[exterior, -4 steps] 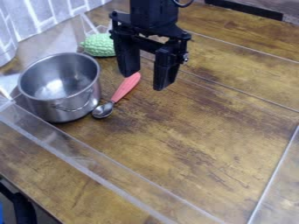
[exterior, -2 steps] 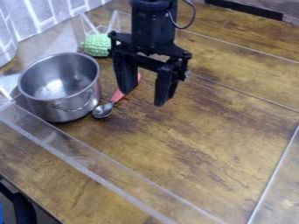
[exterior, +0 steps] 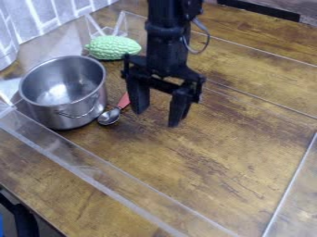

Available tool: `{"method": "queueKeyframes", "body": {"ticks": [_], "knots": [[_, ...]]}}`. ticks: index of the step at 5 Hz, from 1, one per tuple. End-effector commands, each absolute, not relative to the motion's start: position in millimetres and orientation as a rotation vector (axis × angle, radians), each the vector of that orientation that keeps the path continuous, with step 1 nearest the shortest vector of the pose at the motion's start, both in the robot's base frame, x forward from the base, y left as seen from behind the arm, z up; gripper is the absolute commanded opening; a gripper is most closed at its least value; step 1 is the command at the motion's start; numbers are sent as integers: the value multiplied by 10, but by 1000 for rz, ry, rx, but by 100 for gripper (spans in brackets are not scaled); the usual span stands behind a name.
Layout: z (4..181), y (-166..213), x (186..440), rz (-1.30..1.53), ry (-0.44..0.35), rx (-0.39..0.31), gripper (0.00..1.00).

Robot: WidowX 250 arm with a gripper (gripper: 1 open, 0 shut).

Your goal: Move the pink spoon to the left side of the table

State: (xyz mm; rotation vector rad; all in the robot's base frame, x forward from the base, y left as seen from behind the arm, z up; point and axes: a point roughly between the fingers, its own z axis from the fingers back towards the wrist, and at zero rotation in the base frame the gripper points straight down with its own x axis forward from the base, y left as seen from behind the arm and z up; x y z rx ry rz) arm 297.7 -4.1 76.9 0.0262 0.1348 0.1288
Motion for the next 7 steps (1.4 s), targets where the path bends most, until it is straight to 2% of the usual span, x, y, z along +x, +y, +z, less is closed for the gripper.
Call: {"method": "queueKeyframes", "body": {"ticks": [1,2,4,6,7], "knots": [[851,259,3135,213,86,28,100],[917,509,3251,268,60,30,100],[608,668,3290,315,50,27,100],[462,851,3394,356,55,18,100],[426,977,3354,358,57,15,0]]}}
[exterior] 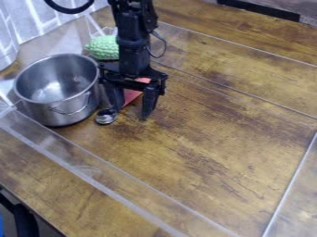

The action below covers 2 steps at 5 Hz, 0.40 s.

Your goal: Move the pink spoon to the left side of the table

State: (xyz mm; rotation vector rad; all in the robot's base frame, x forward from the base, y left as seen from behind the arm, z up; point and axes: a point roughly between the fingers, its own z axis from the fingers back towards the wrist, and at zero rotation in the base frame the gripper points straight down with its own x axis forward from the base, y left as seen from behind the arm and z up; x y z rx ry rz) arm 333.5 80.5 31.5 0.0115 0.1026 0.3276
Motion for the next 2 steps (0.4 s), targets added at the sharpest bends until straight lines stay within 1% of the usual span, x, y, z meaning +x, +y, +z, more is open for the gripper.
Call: {"method": "queueKeyframes", "body": {"ticks": [1,2], "knots": [[398,1099,3312,358,57,11,0],[307,1214,3258,315,56,10,0]]}}
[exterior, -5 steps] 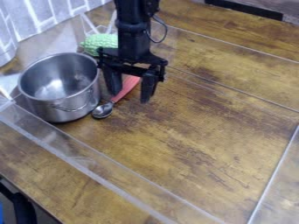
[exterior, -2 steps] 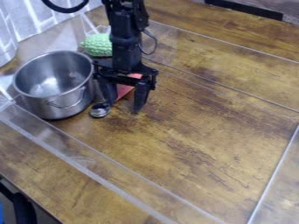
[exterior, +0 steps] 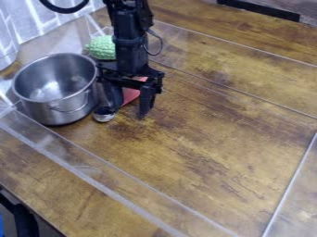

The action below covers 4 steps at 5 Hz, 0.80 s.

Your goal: Move the pink spoon to the left side of the table

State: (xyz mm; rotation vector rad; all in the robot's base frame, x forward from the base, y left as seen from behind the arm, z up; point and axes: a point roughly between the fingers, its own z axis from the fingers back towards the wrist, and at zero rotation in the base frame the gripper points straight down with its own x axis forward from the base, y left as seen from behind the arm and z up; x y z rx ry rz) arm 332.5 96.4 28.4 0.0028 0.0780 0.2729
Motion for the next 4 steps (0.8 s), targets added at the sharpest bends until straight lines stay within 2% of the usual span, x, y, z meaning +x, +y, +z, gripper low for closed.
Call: {"method": "queueKeyframes", "body": {"ticks": [1,3,4], "knots": [[216,1330,3205,272,56,9,0],[322,1560,3111,343,56,2,0],[347,1532,3044,345,56,2,0]]}}
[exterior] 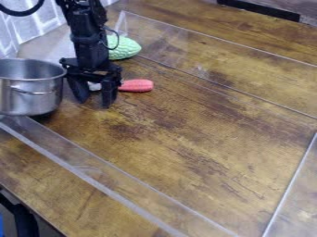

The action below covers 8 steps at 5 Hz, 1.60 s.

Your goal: Move the pink spoon to the left side of the table

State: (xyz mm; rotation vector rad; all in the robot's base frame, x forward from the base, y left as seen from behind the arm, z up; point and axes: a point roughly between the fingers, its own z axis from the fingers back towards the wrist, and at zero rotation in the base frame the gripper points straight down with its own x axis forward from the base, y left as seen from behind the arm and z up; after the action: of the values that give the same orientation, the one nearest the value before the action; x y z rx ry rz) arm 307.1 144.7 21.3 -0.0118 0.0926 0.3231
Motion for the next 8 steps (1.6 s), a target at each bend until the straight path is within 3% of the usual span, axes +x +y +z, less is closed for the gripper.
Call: {"method": "queueKeyframes", "body": {"ticks": [1,3,4,6,8], "knots": [[368,1509,2970,350,56,2,0],[361,1529,2972,379,57,3,0],[418,1607,3028,298,22,-21,100],[792,1521,3230,272,-61,-58,100],[1053,1531,3217,254,-88,-80,100]]}}
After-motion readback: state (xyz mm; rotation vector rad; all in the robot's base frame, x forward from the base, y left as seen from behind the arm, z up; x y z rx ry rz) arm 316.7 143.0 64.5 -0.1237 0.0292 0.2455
